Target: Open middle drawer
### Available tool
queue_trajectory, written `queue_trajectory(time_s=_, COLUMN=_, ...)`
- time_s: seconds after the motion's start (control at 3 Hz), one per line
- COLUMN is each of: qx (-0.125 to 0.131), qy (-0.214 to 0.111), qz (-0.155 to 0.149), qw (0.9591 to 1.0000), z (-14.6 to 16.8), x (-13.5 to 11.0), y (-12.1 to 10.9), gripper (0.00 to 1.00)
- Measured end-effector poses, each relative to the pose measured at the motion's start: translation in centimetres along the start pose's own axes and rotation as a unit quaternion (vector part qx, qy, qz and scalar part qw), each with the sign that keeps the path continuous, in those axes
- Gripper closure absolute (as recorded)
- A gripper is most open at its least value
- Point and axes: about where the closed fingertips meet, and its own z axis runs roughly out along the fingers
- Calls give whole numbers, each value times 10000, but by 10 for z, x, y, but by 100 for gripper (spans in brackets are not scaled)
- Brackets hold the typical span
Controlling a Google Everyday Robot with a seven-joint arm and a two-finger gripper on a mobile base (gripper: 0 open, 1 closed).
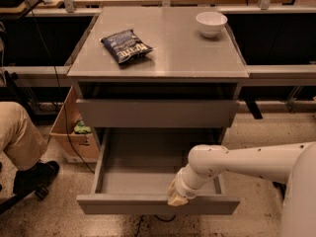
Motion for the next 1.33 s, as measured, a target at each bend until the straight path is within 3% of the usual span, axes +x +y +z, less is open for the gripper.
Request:
queue_trajectory(time_s=0.33, qx=71, qy=58, qz=19, qw=10000, z=-8, x=3, y=-1, gripper=75)
queue_trajectory(time_s=0.67, qx=71, qy=58, qz=20, qw=10000, z=-8, x=4, y=-1, gripper=52)
queue_trajectory(time_s=1.33, qx=397, qy=453, qz=108, qw=9981, z=-60, x=16, y=-27, gripper=5)
